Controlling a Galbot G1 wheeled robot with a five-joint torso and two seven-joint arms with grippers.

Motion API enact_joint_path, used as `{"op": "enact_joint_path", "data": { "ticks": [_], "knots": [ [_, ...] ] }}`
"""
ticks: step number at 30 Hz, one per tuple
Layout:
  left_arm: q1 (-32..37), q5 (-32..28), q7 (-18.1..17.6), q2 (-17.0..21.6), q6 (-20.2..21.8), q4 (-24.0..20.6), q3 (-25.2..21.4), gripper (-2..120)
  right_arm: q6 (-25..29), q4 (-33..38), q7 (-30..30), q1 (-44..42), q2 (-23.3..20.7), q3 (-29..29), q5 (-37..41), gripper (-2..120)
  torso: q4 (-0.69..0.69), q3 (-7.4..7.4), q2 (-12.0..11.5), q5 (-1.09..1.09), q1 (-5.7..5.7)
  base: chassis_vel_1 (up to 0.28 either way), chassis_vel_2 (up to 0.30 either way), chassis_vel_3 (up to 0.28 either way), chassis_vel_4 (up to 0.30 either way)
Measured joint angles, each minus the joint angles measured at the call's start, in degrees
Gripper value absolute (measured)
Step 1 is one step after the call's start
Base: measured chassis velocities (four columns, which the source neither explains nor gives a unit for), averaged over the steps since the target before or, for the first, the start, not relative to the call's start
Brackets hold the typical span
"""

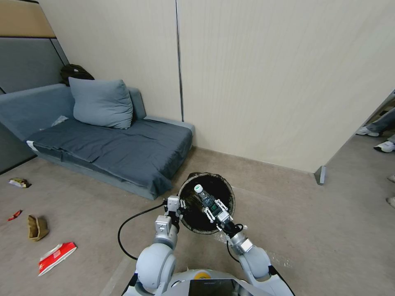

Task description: Pick up the trash bin, then pick up the garbage from the floor and place it into the trash bin.

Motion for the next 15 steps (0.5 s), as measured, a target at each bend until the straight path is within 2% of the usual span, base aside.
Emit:
{"op": "enact_joint_path", "data": {
  "ticks": [1,2,3,5,8,9,12,13,15],
  "knots": [
    [0.0,0.0,0.0,0.0,0.0,0.0,0.0,0,0.0,0.0,0.0,0.0,0.0,0.0,0.0,31,0.0,0.0,0.0,0.0,0.0,0.0,0.0,0.0,0.0],
    [-0.01,0.02,0.02,-0.02,-0.01,0.0,0.04,0,-0.1,-0.04,0.26,0.18,0.07,0.0,-0.27,43,0.0,0.0,0.0,0.0,0.0,0.0,0.0,0.0,0.0],
    [-0.02,0.05,0.02,-0.05,-0.02,0.0,0.07,0,-0.15,-0.04,0.28,0.24,0.12,0.0,-0.34,48,0.0,0.0,0.0,0.0,0.0,0.0,0.0,0.0,0.0],
    [-0.04,0.08,0.02,-0.12,-0.03,0.0,0.18,0,-0.18,-0.04,0.29,0.26,0.17,0.0,-0.39,52,0.0,0.0,0.0,0.0,0.0,0.0,0.0,0.0,0.0],
    [-0.09,0.16,0.03,-0.33,-0.03,0.05,0.54,0,-0.19,0.02,0.29,0.24,0.45,0.02,-0.69,67,0.0,0.0,0.0,0.0,0.0,0.0,0.0,0.0,0.0],
    [-0.09,0.16,0.03,-0.33,-0.03,0.05,0.54,0,-0.19,0.02,0.29,0.24,0.45,0.02,-0.69,67,0.0,0.0,0.0,0.0,0.0,0.0,0.0,0.0,0.0],
    [-0.06,0.22,0.05,-0.39,-0.1,0.13,0.53,0,-0.16,0.99,0.29,-0.26,0.58,-0.24,-0.75,81,0.0,0.0,0.0,-0.01,0.0,0.0,0.0,0.0,0.0],
    [-0.06,0.22,0.05,-0.39,-0.1,0.13,0.53,0,-0.16,0.99,0.29,-0.26,0.58,-0.24,-0.75,81,0.0,0.0,0.0,-0.01,0.0,0.0,0.0,0.0,0.0],
    [0.04,0.23,0.05,-0.55,-0.11,0.12,0.66,0,-0.17,2.0,0.35,-0.81,0.73,-0.74,-0.55,92,0.0,0.0,0.0,0.0,0.0,0.0,0.0,0.0,0.0]
  ]
}}
